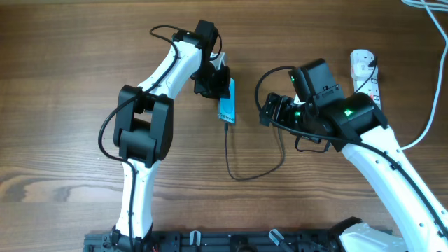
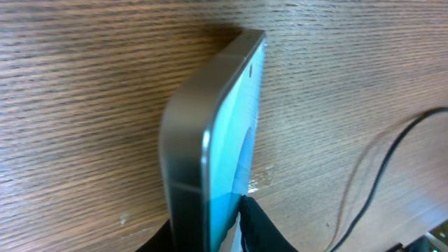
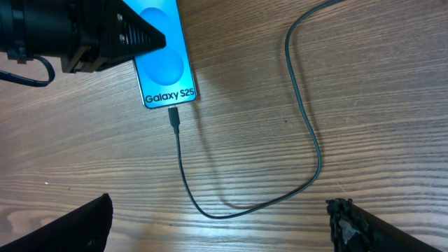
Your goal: Plug charger to phone and switch on socket
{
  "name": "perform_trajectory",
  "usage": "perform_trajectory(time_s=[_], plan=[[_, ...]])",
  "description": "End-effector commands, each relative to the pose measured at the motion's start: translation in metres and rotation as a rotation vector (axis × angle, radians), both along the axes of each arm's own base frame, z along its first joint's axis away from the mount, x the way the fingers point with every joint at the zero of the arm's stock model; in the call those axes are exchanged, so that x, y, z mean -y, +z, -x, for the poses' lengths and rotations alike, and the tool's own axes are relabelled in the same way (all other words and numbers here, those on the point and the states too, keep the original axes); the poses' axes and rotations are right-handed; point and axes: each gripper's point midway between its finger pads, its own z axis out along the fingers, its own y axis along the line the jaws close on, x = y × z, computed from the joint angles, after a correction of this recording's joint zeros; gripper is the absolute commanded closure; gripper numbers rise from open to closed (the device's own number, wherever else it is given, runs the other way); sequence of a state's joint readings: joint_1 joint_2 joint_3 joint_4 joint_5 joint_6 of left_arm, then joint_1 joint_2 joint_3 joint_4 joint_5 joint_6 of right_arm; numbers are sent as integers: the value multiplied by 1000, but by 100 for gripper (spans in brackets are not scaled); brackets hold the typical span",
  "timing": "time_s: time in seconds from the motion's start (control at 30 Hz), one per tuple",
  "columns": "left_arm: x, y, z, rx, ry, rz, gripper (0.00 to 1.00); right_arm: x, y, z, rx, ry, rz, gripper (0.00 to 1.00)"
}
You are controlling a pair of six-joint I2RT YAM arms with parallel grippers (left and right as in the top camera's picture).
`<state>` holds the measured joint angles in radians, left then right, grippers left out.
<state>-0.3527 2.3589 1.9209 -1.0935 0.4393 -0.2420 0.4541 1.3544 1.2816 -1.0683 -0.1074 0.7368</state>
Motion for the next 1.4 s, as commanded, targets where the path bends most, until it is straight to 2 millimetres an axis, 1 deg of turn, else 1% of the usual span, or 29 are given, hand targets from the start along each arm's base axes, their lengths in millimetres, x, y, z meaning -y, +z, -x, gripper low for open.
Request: perform_trajectory(time_s=[0.0,0.03,0.13,0.23,0.3,0.4,0.47,0.53,0.57,0.6,0.7,0.77,0.87,0.9,0.93,1.0,1.03,1.07,1.1,1.13,1.17,1.2,1.23,1.27,1.3,1.33,1.37], plan=[[-5,-12,3,-9,-2,-47,75,0,5,-3,19,0,-2,0],[-5,-12,3,-8,-2,-47,72,0,5,-3,19,0,-2,0],[-6,-12,2,-6,-3,-52,72,0,5,-3,17,1,-1,0],[-13,-15,0,9,-1,-94,71,0,5,-3,16,0,-1,0],[-14,-16,0,12,-1,-104,67,0,4,-2,12,0,1,1],[-23,-18,-3,27,0,-156,66,2,3,2,-2,1,9,0],[-26,-19,-3,29,1,-172,61,2,2,2,-4,1,10,0],[-26,-19,-3,30,0,-173,61,3,2,2,-6,0,11,0],[-28,-20,-4,35,1,-187,57,3,2,3,-9,1,13,0],[-32,-21,-5,43,1,-208,56,3,1,4,-13,0,14,0],[-33,-21,-6,45,2,-215,55,4,1,5,-17,1,16,0],[-35,-22,-6,50,2,-226,52,4,1,6,-21,1,18,0],[-35,-22,-6,50,2,-229,52,5,0,6,-24,1,20,0],[-36,-22,-6,48,2,-230,50,6,0,6,-21,-2,26,0],[-39,-17,-6,44,7,-232,42,15,-2,5,-14,-23,76,0],[-43,-1,-9,56,20,-227,41,23,-4,6,-18,-37,115,0],[-47,23,-16,97,39,-212,29,28,-5,8,-29,-48,129,0],[-50,39,-20,129,51,-201,21,31,-6,8,-34,-54,133,0],[-52,54,-22,160,60,-190,2,35,-6,7,-35,-57,138,0],[-57,95,-25,244,83,-169,0,44,-6,2,-29,-78,143,0],[-62,117,-25,294,93,-176,0,53,-5,-3,-26,-111,145,0],[-71,143,-24,362,109,-198,0,65,-5,-7,-23,-136,149,0],[-78,165,-22,418,125,-221,0,78,-5,-12,-22,-167,154,0],[-87,187,-21,478,146,-244,0,95,-2,-22,7,-189,158,0],[-97,207,-19,536,168,-277,0,108,1,-33,40,-182,131,0],[-102,216,-17,560,178,-294,0,121,4,-40,50,-214,77,0],[-103,219,-15,565,180,-291,0,136,5,-43,39,-273,29,0]])
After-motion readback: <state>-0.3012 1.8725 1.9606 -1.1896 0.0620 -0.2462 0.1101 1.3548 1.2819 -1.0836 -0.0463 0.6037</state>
